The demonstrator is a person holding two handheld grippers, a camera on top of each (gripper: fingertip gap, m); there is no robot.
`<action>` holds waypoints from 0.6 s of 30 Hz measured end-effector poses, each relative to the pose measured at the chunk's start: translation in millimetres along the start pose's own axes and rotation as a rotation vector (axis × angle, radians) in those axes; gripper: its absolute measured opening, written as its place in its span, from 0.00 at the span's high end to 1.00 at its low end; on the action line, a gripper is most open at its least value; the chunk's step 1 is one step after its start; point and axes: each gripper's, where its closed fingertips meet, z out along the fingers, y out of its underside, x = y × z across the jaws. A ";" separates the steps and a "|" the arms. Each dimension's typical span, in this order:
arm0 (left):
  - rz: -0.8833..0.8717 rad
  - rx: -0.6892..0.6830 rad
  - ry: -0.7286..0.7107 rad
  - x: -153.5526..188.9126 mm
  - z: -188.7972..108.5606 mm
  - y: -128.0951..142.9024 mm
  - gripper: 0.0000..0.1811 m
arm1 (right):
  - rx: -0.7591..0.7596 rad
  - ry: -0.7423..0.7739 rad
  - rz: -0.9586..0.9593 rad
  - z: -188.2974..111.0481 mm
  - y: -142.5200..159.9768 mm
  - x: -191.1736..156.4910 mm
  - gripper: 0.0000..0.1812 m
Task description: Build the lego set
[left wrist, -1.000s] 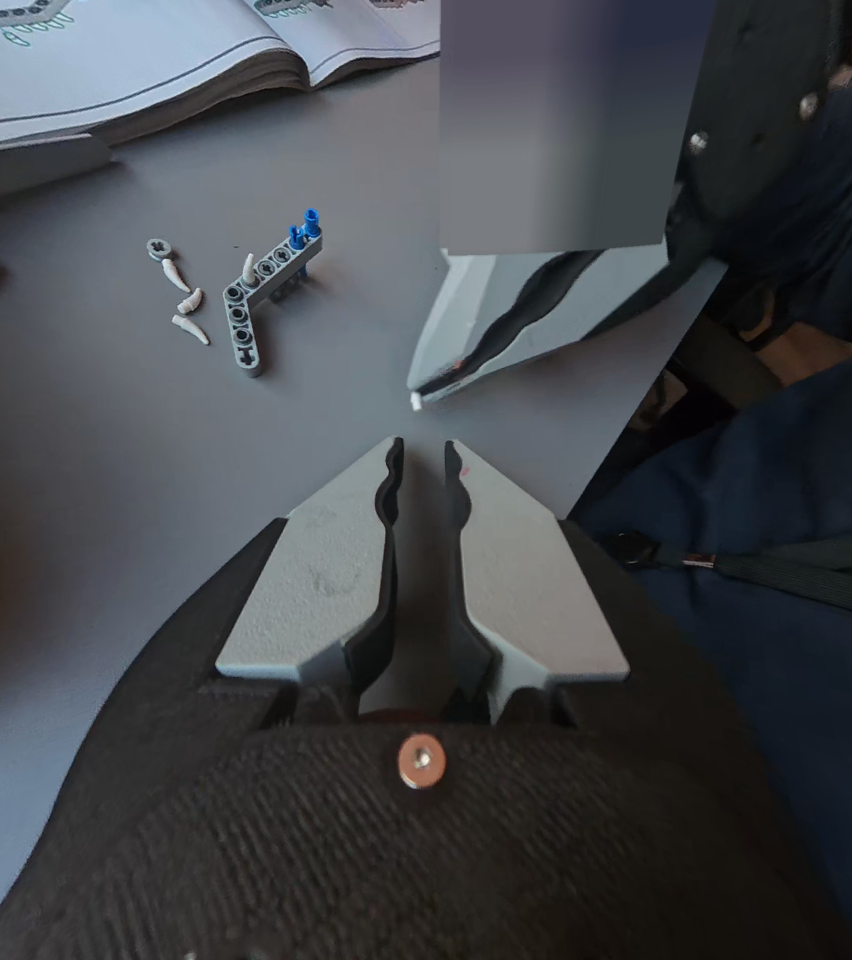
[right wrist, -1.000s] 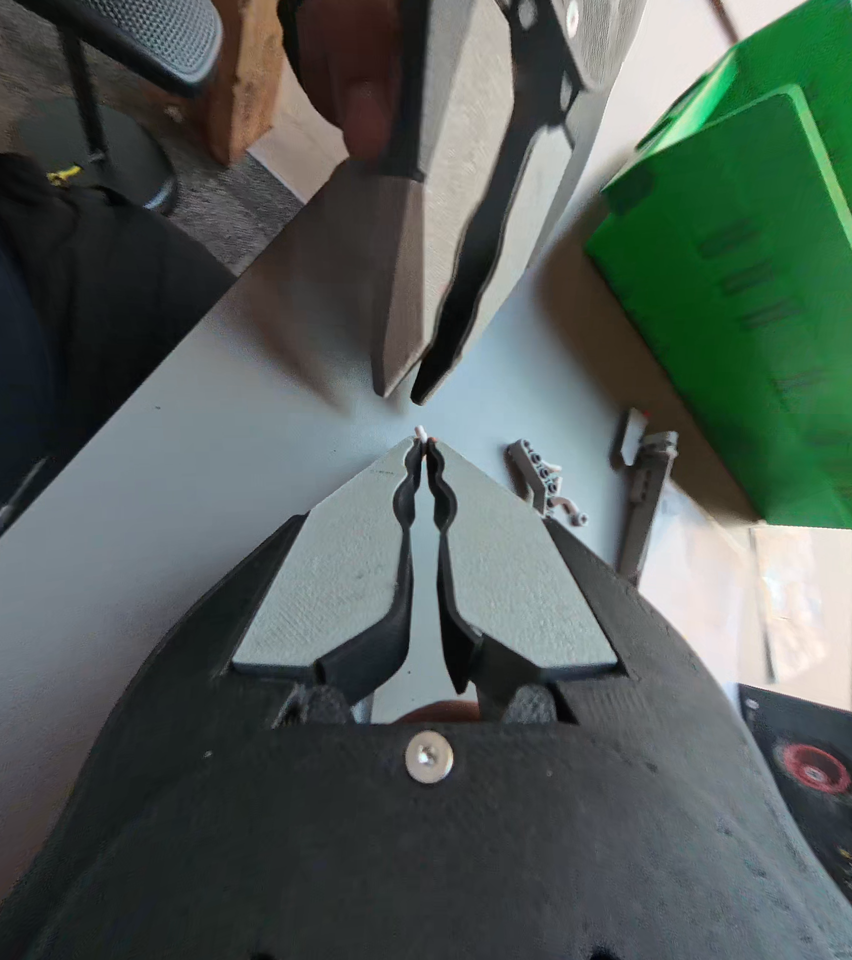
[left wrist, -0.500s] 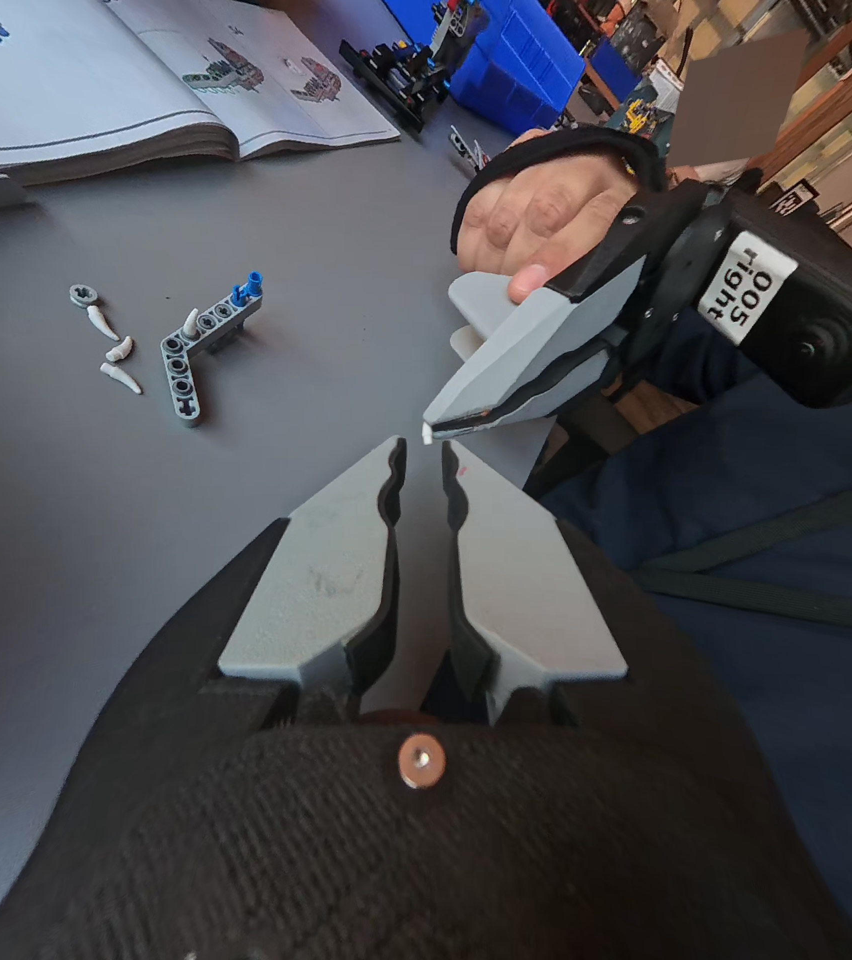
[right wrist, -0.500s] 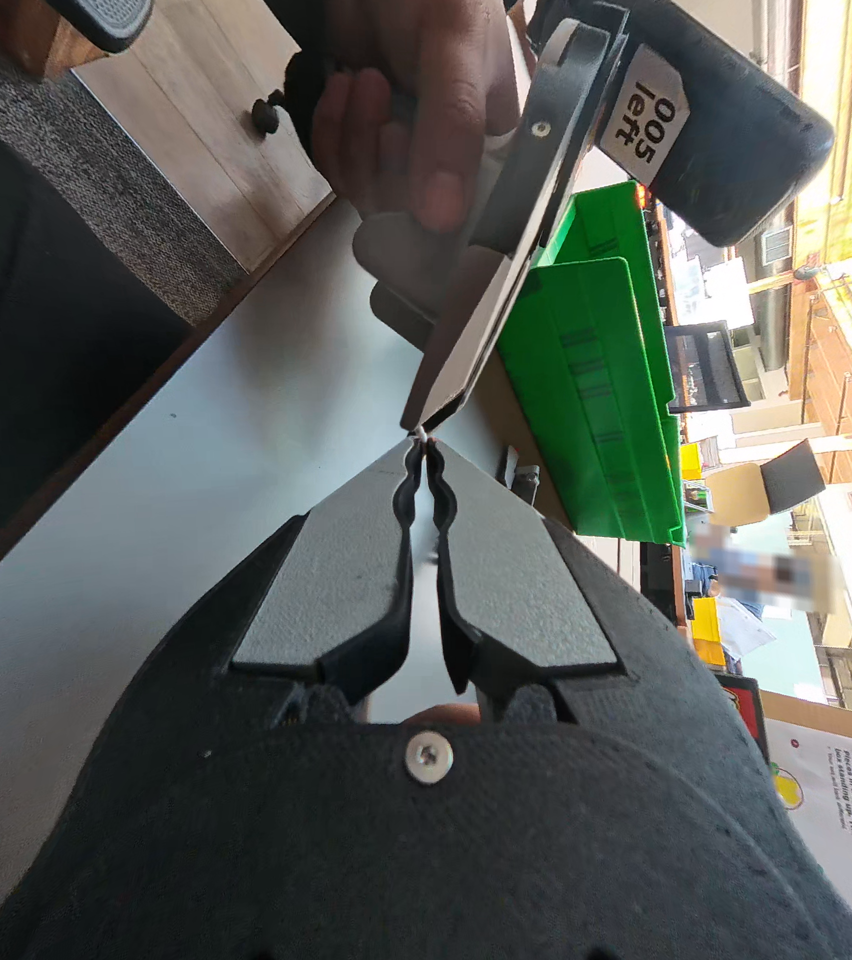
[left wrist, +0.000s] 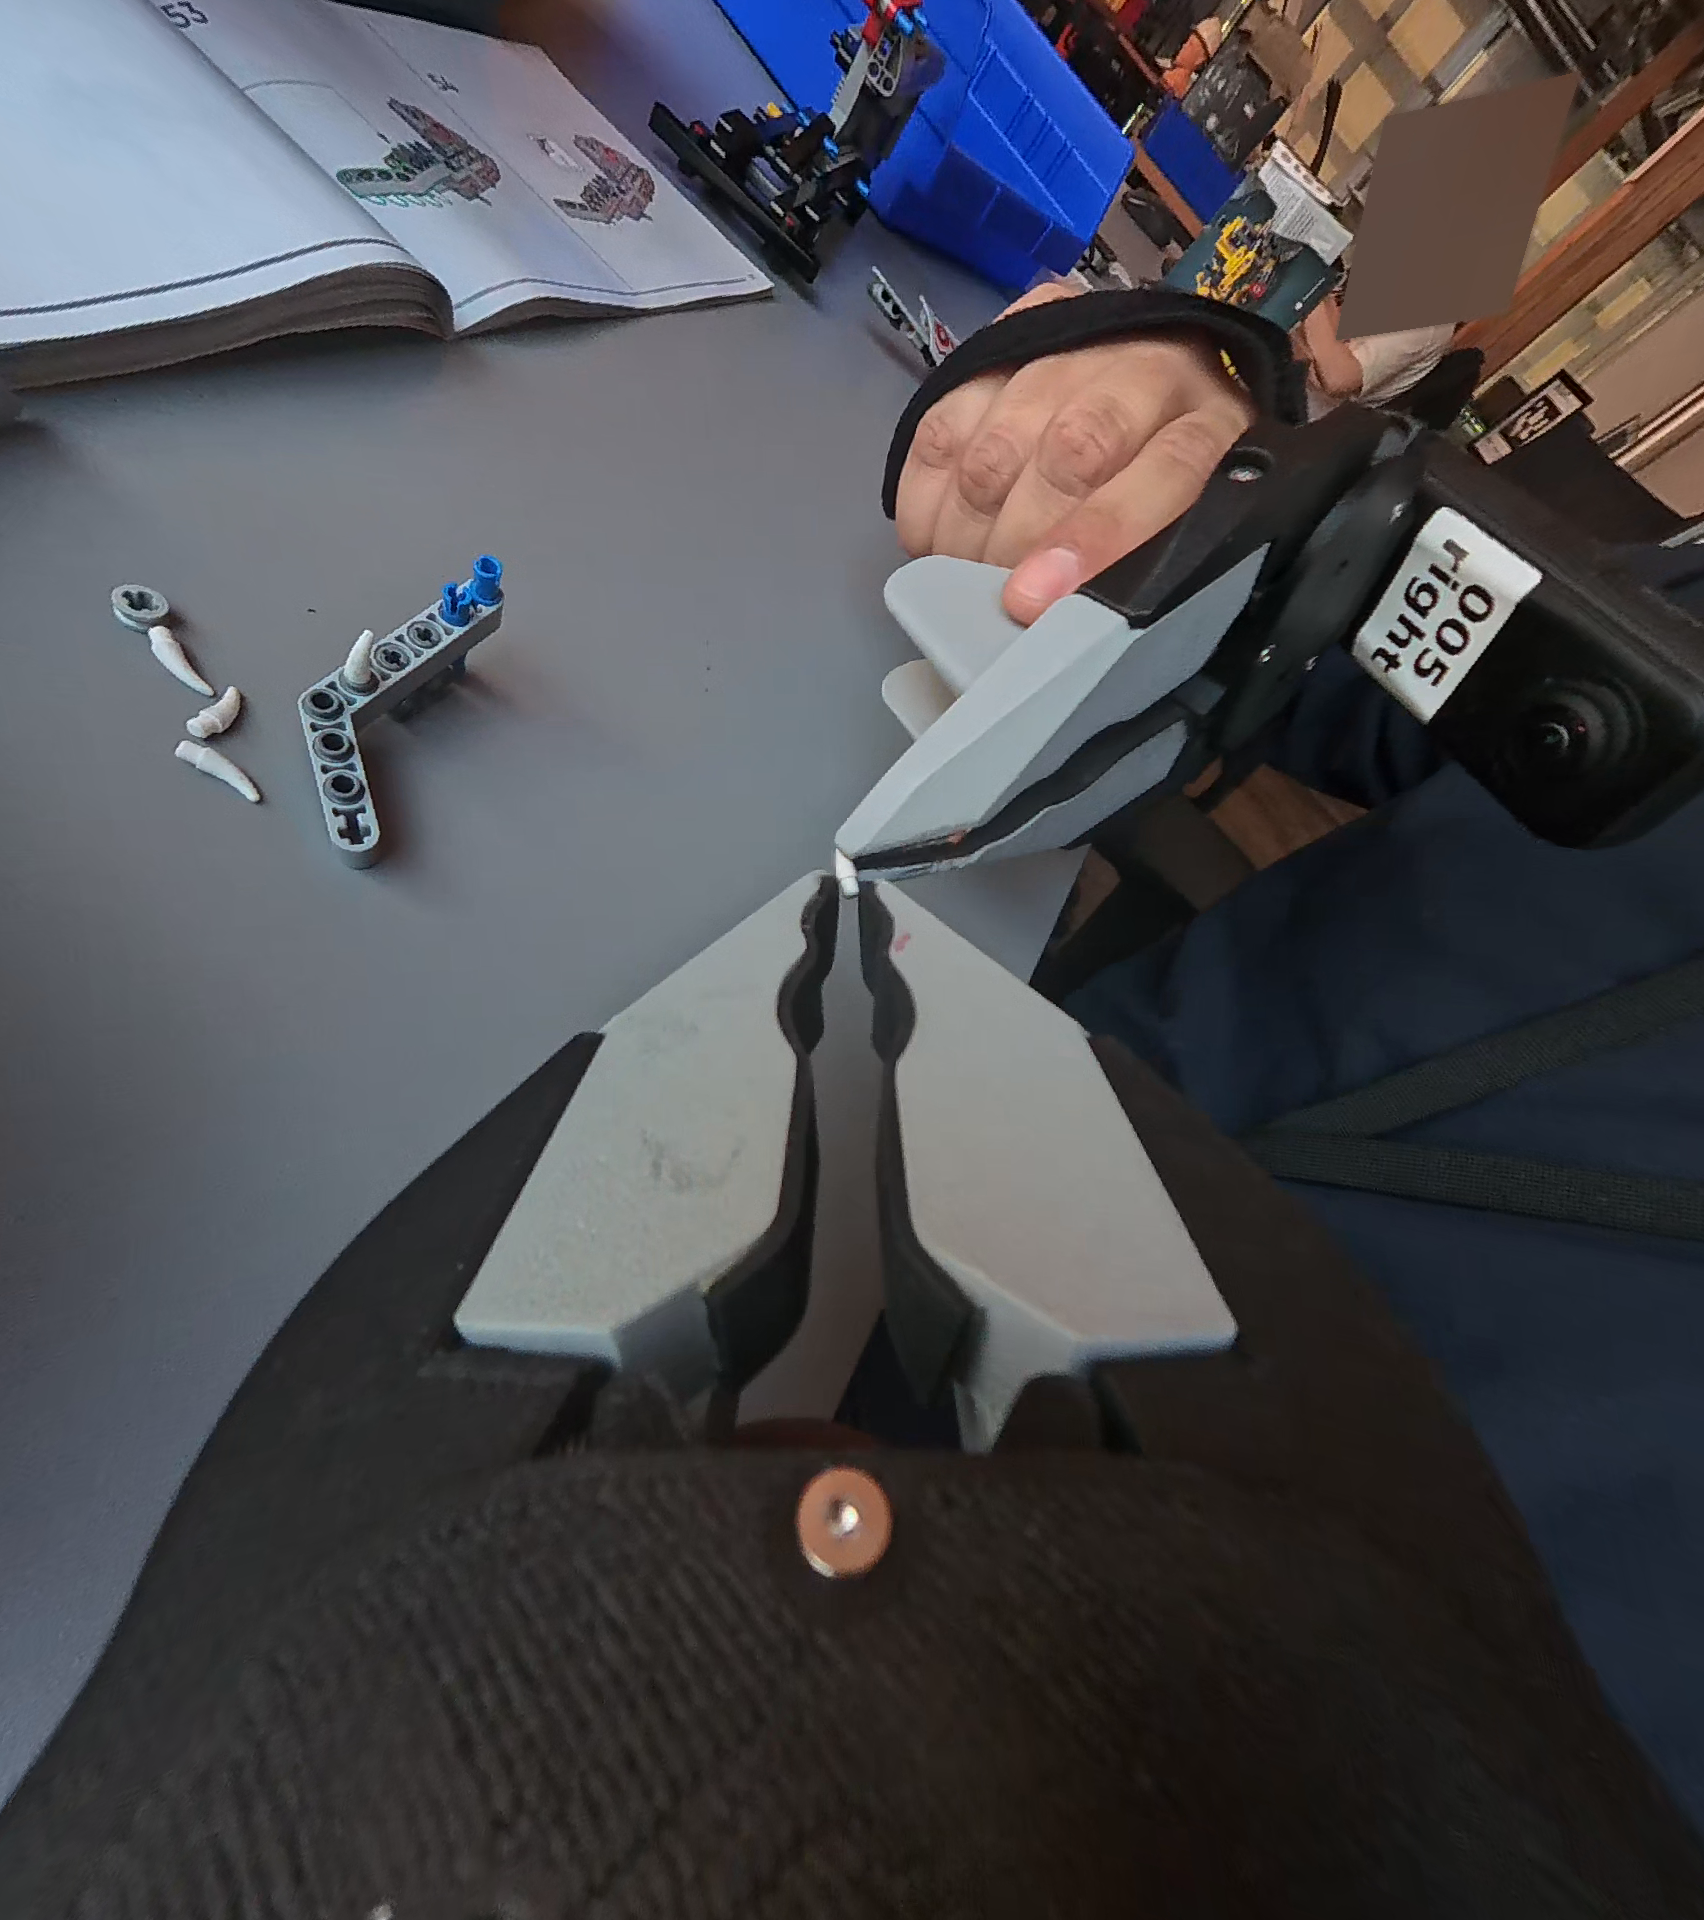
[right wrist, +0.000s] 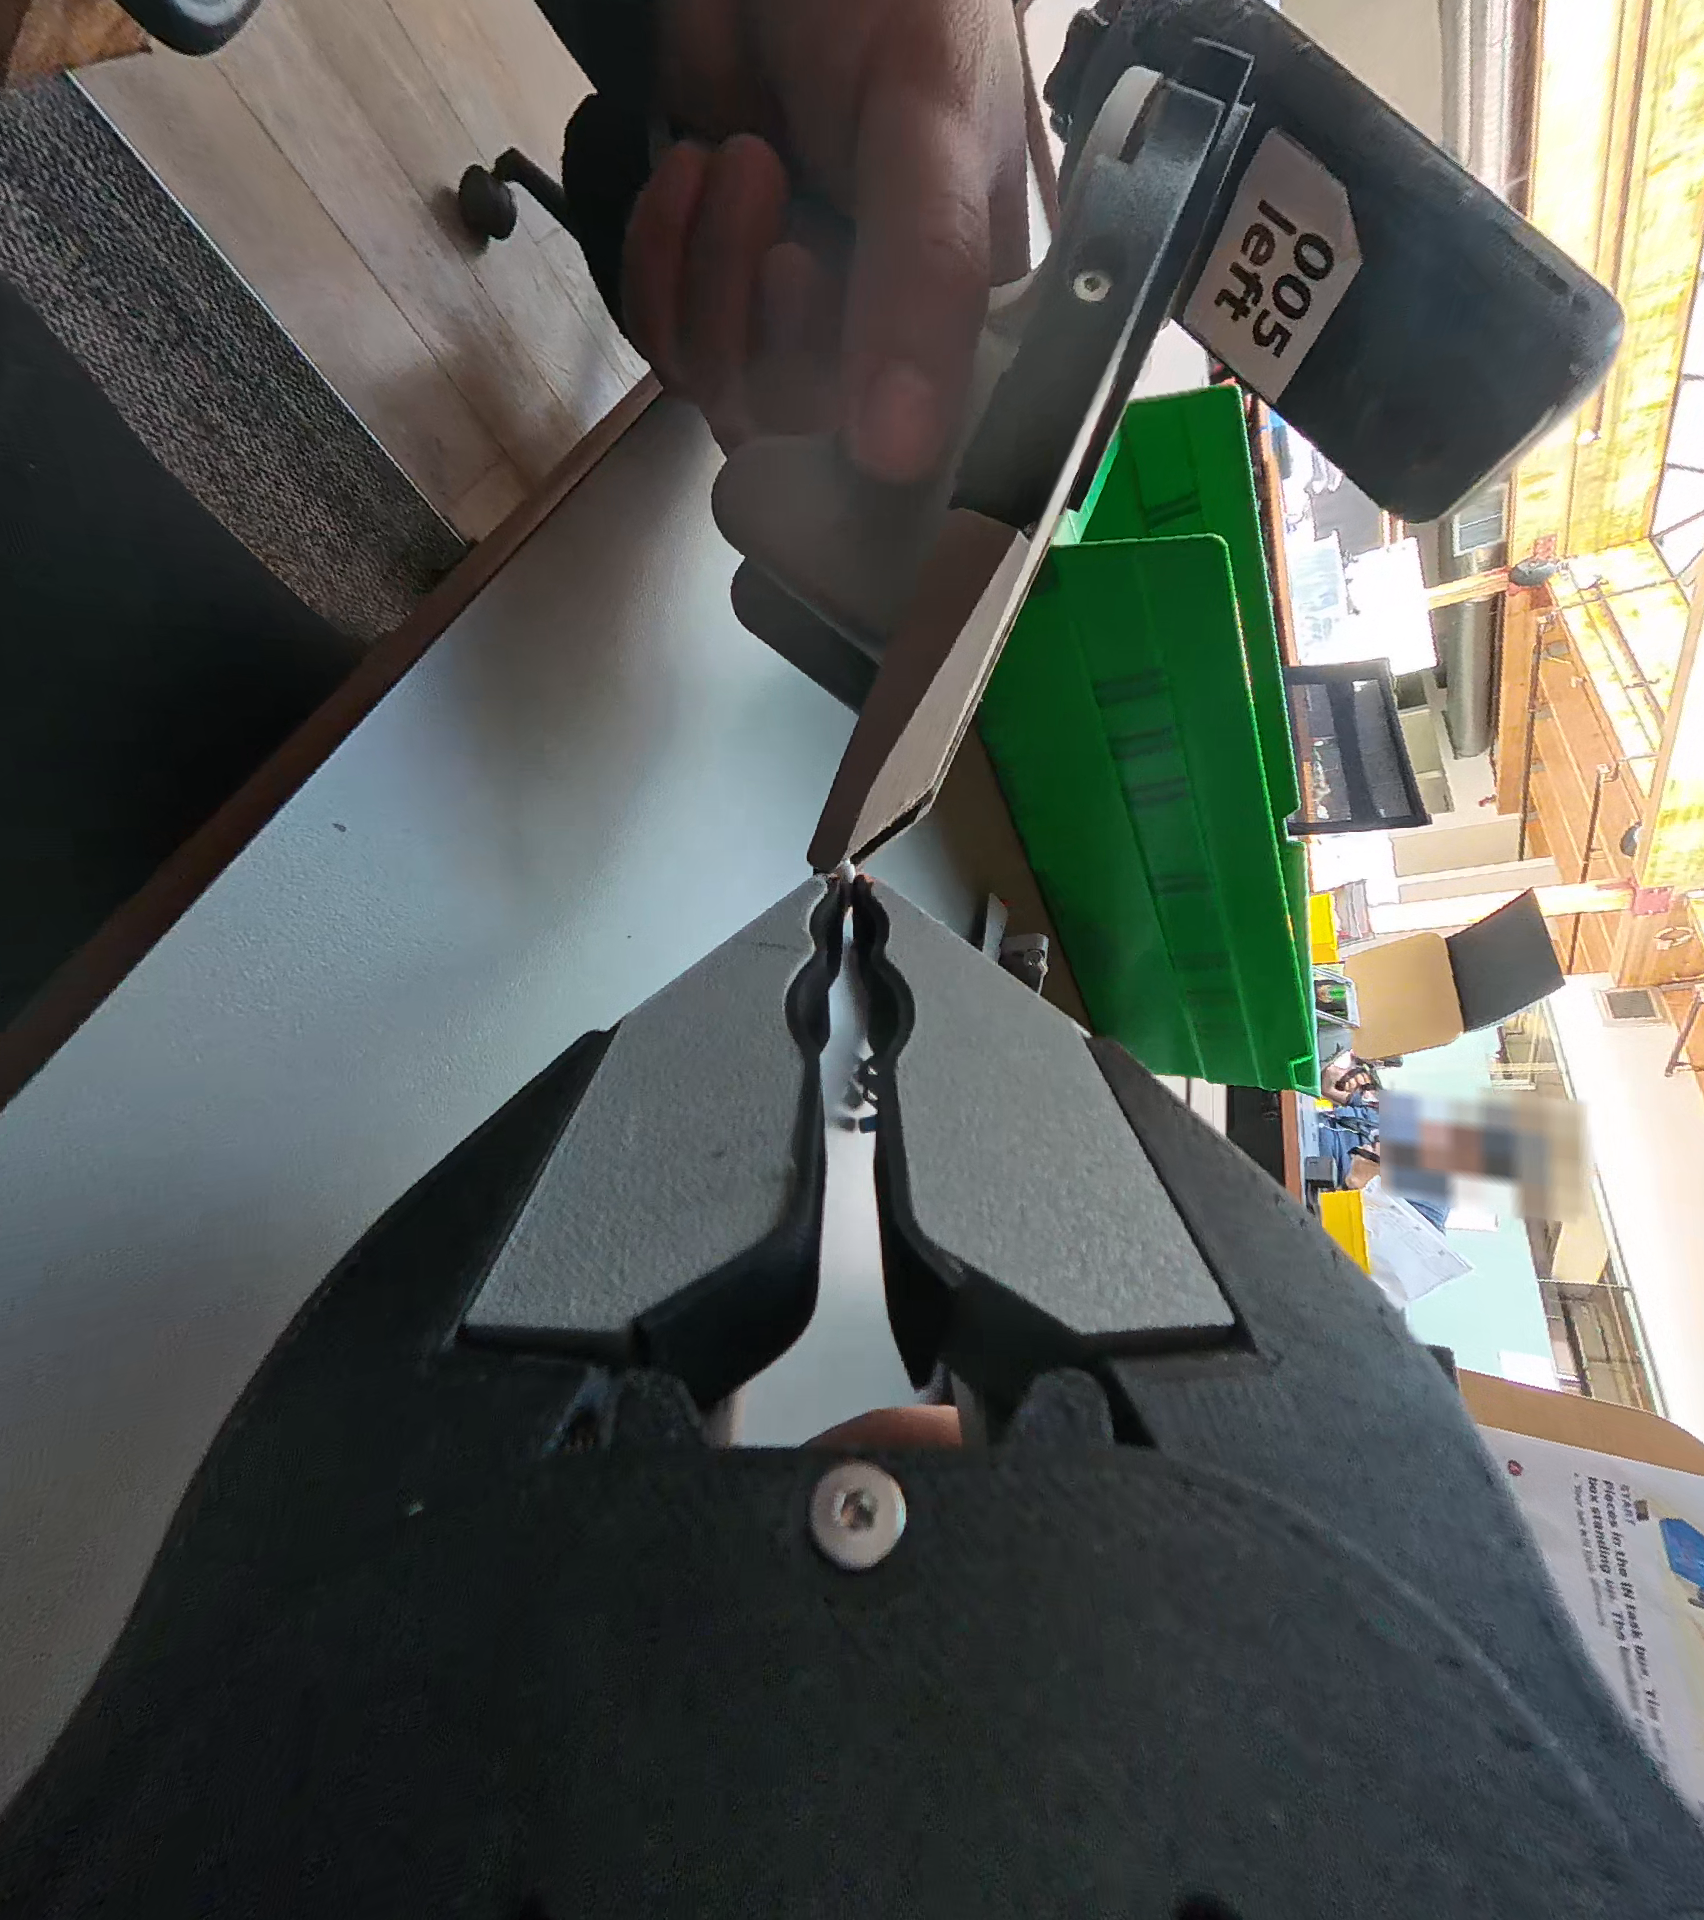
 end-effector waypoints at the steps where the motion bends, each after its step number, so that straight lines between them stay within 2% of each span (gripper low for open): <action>1: 0.004 0.003 -0.002 0.1 -0.3 -0.2 0.99 | 0.007 -0.006 0.024 -0.6 -0.6 0.6 1.00; 9: 0.014 0.065 -0.009 0.7 -4.9 -7.7 1.00 | 0.105 -0.057 0.289 -9.7 -3.1 15.8 0.99; 12: 0.026 0.112 -0.008 2.1 -9.7 -13.6 1.00 | 0.167 -0.152 0.582 -13.6 -1.0 22.0 0.97; 16: 0.059 0.208 -0.022 5.9 -14.9 -26.4 1.00 | 0.294 -0.368 1.008 -16.5 -9.9 23.3 0.94; 18: 0.080 0.240 -0.037 7.7 -15.2 -30.8 1.00 | 0.320 -0.400 1.147 -14.2 -8.5 28.4 0.95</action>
